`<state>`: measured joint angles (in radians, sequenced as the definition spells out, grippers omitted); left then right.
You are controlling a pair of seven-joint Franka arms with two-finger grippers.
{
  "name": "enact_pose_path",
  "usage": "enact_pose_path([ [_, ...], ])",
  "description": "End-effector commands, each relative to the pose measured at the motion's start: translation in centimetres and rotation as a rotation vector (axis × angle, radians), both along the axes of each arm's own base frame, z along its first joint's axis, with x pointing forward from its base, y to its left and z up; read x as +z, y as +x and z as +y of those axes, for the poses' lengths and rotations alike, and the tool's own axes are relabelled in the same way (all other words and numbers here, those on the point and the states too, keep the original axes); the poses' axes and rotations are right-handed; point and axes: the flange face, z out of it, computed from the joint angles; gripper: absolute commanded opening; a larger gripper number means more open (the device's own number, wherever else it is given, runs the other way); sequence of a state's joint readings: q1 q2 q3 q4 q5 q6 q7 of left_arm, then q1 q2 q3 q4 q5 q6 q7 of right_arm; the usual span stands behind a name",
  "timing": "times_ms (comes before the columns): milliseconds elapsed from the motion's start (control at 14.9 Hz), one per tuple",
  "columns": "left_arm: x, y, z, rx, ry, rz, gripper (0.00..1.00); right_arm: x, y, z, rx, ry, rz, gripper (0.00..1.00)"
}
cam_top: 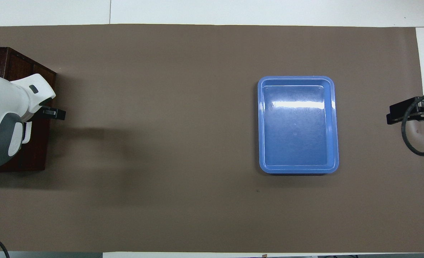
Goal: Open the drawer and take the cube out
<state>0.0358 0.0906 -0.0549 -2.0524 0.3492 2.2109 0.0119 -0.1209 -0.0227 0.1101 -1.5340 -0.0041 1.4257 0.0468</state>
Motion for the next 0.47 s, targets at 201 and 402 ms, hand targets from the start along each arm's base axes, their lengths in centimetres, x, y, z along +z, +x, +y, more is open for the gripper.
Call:
enact_pose_path([
  [201,-0.5,-0.8,-0.9,-0.037,0.015,-0.001,1.00,0.0,0.1,-0.6,0.028,-0.010,-0.010,1.00],
  [402,-0.5,-1.0,-3.5,-0.074,0.016,0.007,1.00,0.1,0.0,-0.6,0.028,-0.010,-0.011,1.00],
])
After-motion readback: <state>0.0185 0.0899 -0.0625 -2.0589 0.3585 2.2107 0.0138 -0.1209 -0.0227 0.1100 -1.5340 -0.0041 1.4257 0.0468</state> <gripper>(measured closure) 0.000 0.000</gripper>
